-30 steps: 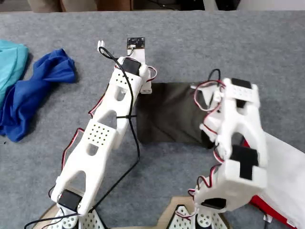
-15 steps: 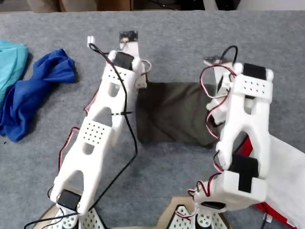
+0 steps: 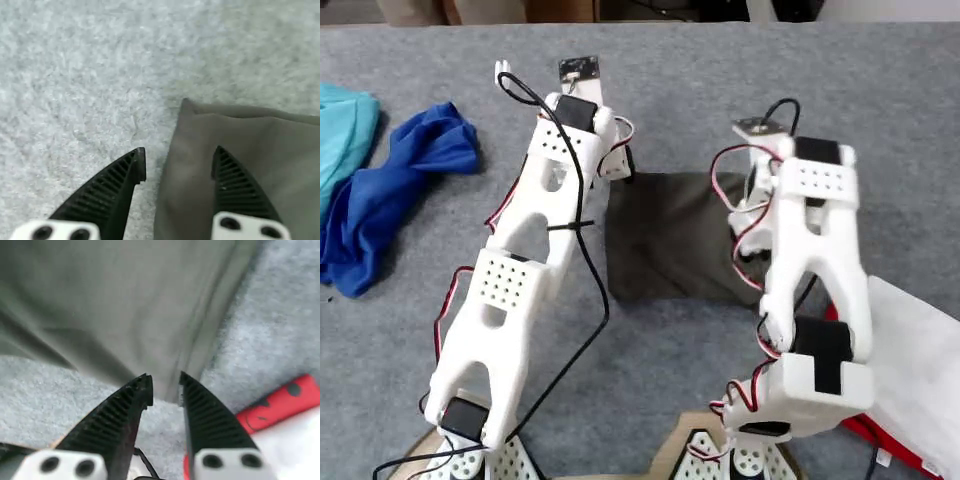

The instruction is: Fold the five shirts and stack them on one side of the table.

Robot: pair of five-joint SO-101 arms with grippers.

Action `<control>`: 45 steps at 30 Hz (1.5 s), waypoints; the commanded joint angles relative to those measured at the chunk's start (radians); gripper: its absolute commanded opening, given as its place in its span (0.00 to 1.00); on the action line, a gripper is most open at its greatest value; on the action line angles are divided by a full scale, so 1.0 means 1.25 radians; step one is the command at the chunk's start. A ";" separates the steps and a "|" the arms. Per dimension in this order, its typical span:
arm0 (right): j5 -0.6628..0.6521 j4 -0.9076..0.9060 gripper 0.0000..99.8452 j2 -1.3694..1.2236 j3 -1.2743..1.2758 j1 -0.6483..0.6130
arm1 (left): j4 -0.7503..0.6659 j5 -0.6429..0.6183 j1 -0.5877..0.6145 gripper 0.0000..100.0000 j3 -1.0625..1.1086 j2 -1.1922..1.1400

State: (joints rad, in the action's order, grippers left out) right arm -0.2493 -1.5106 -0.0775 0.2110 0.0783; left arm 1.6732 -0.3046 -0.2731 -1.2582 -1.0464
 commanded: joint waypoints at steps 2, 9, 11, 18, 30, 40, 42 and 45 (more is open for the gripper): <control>0.047 0.065 0.24 0.012 0.058 -0.026 | -0.018 0.023 0.000 0.22 0.011 -0.014; 0.050 0.162 0.28 0.012 0.133 0.014 | -0.061 0.052 -0.025 0.22 0.012 -0.046; 0.050 0.187 0.28 0.010 0.157 0.013 | -0.081 0.050 -0.025 0.22 0.012 -0.053; 0.052 0.285 0.28 -0.118 0.164 0.009 | -0.134 0.015 -0.018 0.22 0.011 -0.089; 0.044 0.177 0.14 -0.261 0.031 -0.009 | -0.137 0.017 -0.002 0.02 0.011 -0.094; 0.047 0.177 0.00 -0.253 0.026 -0.003 | -0.135 0.016 0.005 0.02 0.011 -0.095; 0.047 0.177 0.00 -0.245 0.021 -0.003 | -0.136 0.016 0.005 0.02 0.011 -0.090; 0.047 0.168 0.00 -0.207 0.018 0.009 | -0.135 0.016 0.011 0.02 -0.007 -0.088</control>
State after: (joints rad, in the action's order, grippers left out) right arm -0.1910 -1.2881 -0.3675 0.2386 0.0859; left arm 1.5014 -0.2785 -0.3023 -1.2367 -1.1676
